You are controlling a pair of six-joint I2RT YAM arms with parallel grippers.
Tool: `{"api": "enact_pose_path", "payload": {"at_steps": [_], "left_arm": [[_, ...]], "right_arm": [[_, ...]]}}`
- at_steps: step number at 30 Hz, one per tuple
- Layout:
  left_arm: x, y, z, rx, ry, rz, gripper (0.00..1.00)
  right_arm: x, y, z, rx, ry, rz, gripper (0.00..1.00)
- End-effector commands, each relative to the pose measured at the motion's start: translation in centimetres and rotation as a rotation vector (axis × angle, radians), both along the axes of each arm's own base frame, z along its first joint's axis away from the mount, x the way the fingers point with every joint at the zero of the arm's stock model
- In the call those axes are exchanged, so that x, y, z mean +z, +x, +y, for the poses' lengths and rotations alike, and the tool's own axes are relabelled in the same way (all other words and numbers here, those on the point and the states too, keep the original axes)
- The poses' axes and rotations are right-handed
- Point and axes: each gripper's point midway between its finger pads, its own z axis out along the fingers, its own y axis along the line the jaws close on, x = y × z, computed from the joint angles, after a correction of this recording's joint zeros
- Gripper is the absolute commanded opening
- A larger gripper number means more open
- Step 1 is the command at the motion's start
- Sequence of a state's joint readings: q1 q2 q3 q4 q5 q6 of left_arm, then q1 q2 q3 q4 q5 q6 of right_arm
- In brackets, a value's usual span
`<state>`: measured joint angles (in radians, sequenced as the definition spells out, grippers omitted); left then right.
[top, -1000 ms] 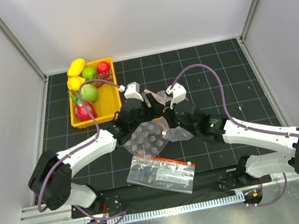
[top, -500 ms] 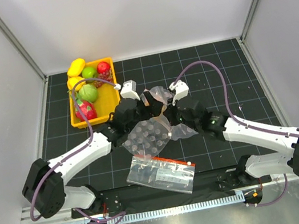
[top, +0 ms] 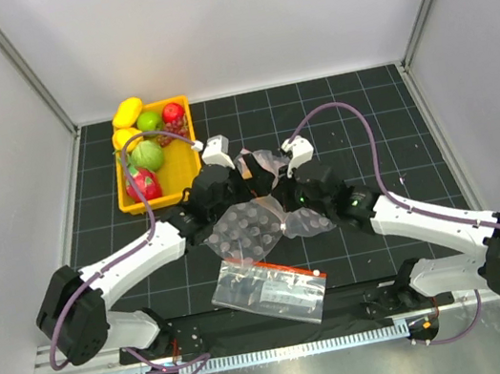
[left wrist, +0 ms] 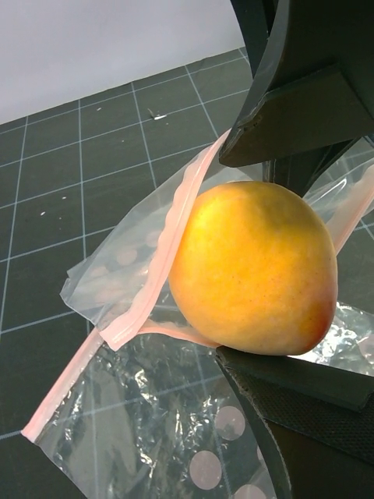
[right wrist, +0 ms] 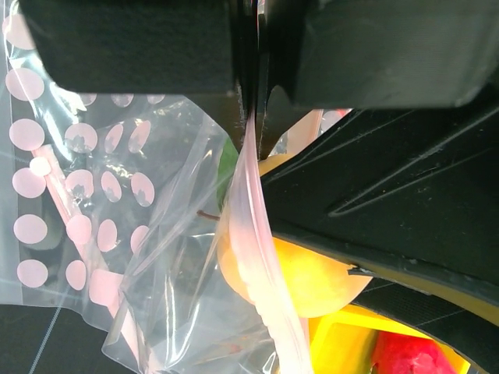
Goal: Place the food in the zip-top bag and seal the zipper
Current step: Place the fake fruit in the zipper food storage bag.
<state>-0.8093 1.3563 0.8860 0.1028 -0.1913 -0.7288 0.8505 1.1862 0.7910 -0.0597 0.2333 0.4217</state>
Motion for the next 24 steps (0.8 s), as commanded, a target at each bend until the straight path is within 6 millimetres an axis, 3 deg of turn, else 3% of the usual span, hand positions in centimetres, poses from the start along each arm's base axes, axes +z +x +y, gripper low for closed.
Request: {"api": "enact_pose_path", "payload": {"at_steps": [1,13,24], "left_arm": [[2.1,-0.4,0.0,-0.003,-0.044,-0.035,1.0],[3.1,-0.4,1.6,0.038,0.002,-0.051,1.0],[4.3,-0.4,2.7,0.059,0.022,-0.092,1.0]], "right_arm": [[1.4,0.2,1.3,0.024,0.063,-0.018,0.01],[1.0,1.1,0.3,-0.033,0.044,0.006,0.01],[0.6,1.2,0.6,0.0,0.083,0.041,0.01]]}}
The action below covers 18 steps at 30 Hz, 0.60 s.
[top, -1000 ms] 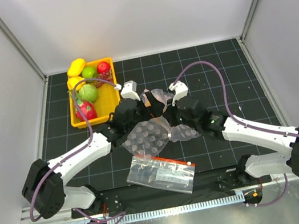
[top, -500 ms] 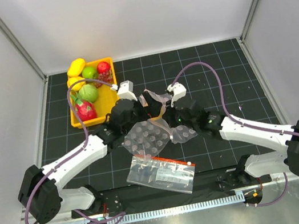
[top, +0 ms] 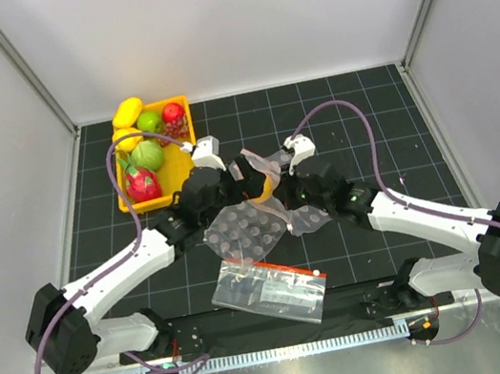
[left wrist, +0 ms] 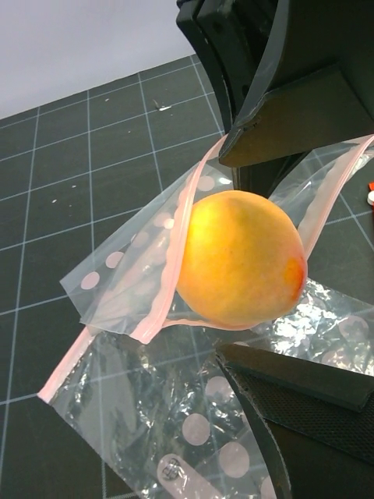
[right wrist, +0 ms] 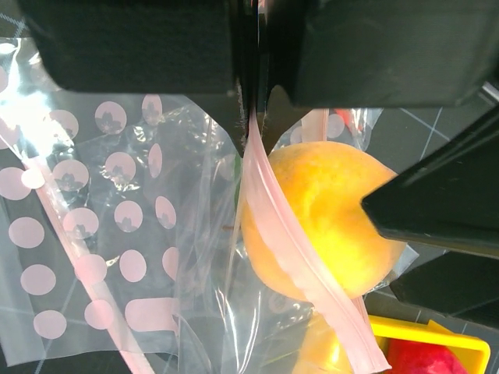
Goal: Place the food in the zip-top bag and seal the zipper
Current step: Place the fake fruit in the zipper food storage bag.
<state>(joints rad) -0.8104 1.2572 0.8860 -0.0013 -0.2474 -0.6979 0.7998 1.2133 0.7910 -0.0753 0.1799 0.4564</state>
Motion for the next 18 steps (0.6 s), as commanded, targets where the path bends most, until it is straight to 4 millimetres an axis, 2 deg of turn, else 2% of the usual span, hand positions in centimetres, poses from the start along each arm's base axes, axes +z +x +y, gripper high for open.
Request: {"api": "enact_pose_path", "payload": {"at_steps": [1,2,6,15,17,18], "left_arm": [[3.5,0.4,0.4,0.022,-0.027,-0.081,1.0],[2.9,0.2,0.9,0.025,0.008,-0.067,1.0],[3.6,0.1,2.3,0.063,0.023,-0.095,0.99],[4.6,-0.2,3.2,0.073,0.015,-0.13,0.78],[4.9,-0.2,3.6,0.085,0.018,-0.141,0.7],[4.8,-0.2,3.8,0.091,0.018,-0.141,0.58]], "right_arm": [[1.9,0.6,1.2,0.018,0.076,-0.021,0.01],[1.9,0.6,1.1,0.019,0.078,-0.019,0.01],[2.1,0.8,0.8,0.015,0.091,-0.015,0.01],[2.7,1.0,-0.2,0.015,0.137,-0.009,0.01],[2.8,1.0,-0.2,0.016,0.142,-0.006,0.01],[2.8,1.0,-0.1,0.02,0.145,-0.005,0.01]]}}
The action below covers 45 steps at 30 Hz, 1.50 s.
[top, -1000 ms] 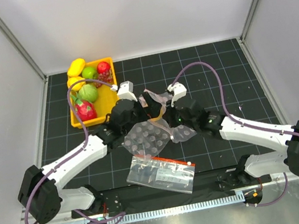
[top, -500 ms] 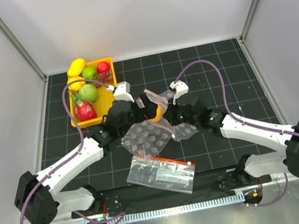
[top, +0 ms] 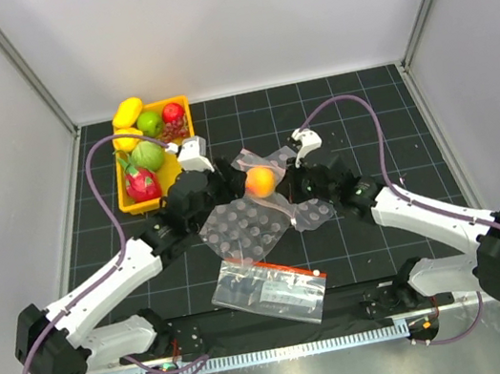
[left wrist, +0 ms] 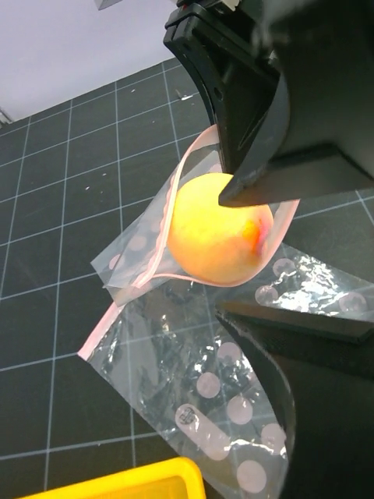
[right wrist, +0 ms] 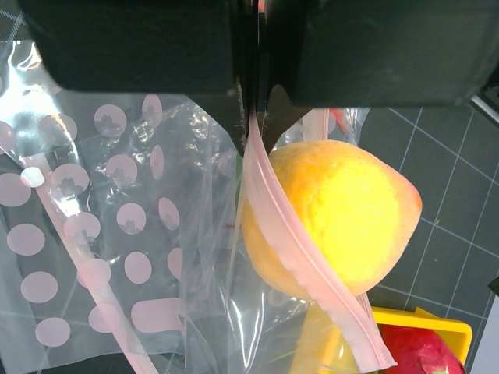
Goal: Place the food in the zip-top bag and seal the zipper
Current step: Place the fake fruit in the zipper food storage bag.
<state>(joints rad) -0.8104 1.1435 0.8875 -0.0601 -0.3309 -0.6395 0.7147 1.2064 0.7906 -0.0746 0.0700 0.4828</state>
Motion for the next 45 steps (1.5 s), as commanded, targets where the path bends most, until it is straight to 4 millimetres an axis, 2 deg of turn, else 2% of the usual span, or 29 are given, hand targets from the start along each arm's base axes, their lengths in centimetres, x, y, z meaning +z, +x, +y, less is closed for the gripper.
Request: {"api": "enact_pose_path", "payload": {"at_steps": [1,3,9,10,16,23,28,30,34,45], "left_arm": [[1.7,0.1,1.1,0.037,-0.012,-0.058,0.53],[1.0,0.5,1.6,0.059,-0.017,-0.043,0.48],[-1.4,2.3,1.4,0.028,-0.035,0.034,0.43],[-1.1,2.6,1.2,0.019,-0.055,0.02,0.42],[-1.9,3.4,0.5,-0.014,-0.043,0.011,0.41],[-1.8,3.2,-0.5,-0.07,-0.058,-0.003,0.41],[-2.7,3.4,-1.1,-0.089,-0.047,0.024,0.4],[-3.9,3.6,-1.0,-0.077,-0.02,0.06,0.39],[-4.3,3.7,-0.7,-0.053,-0.007,0.081,0.37],[-3.9,3.5,-0.6,-0.048,-0.024,0.078,0.34]], "right_arm": [[2.5,0.2,0.7,0.02,0.084,-0.047,0.01],[2.6,0.2,0.7,0.021,0.091,-0.046,0.01],[2.5,0.4,0.6,0.016,0.099,-0.042,0.01],[2.4,0.4,0.5,0.016,0.098,-0.042,0.01],[2.3,0.0,1.0,0.051,0.11,-0.027,0.01],[2.1,-0.1,1.1,0.055,0.108,-0.021,0.01],[2.2,0.0,1.1,0.057,0.11,-0.021,0.01],[2.2,0.0,1.1,0.057,0.112,-0.021,0.01],[2.3,0.0,1.0,0.05,0.112,-0.024,0.01],[2.3,0.0,0.9,0.05,0.119,-0.017,0.01]]}}
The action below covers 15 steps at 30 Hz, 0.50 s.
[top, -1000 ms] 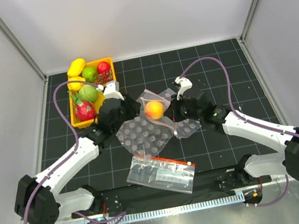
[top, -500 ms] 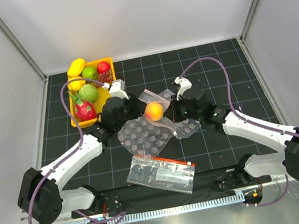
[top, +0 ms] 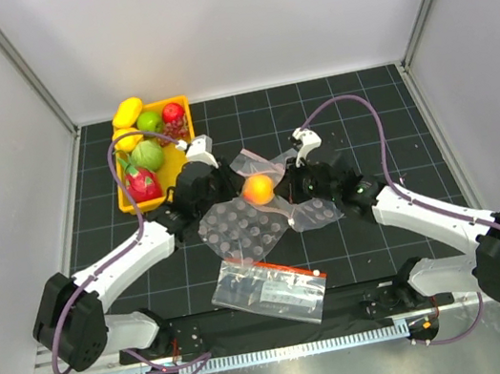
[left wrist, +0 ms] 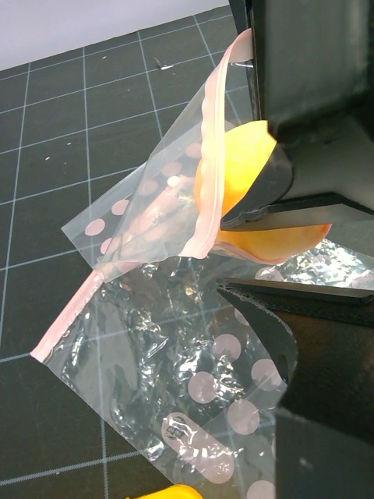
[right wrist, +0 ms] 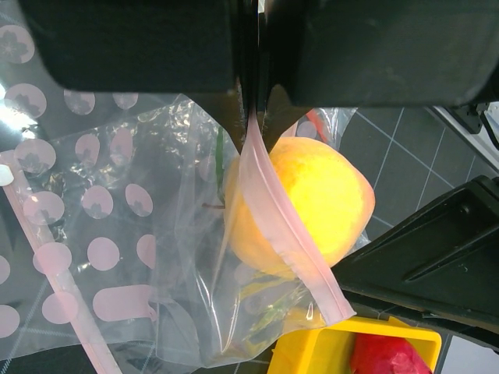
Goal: Place the food in the zip-top bag and seal the zipper
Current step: Place the fake fruit in the zipper food storage bag.
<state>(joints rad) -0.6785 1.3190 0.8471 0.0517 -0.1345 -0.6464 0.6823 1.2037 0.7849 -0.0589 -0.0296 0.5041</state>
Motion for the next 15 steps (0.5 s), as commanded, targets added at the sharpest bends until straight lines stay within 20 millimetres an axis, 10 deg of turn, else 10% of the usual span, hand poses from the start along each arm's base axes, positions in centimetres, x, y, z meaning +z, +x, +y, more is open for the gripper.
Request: {"api": "enact_pose_path", "payload": {"at_steps": [1,7,15], "left_arm": [[2.5,0.4,-0.3,0.001,-0.039,-0.049,0.34],[4.3,-0.2,0.7,0.008,-0.045,-0.102,0.62],[5.0,-0.8,1.5,0.033,-0.058,-0.098,0.58]], "right_arm": [[1.9,0.4,0.4,0.0,0.061,-0.045,0.01],[2.0,0.5,0.3,0.0,0.066,-0.044,0.01],[1.8,0.6,-0.1,-0.004,0.072,-0.033,0.01]]}}
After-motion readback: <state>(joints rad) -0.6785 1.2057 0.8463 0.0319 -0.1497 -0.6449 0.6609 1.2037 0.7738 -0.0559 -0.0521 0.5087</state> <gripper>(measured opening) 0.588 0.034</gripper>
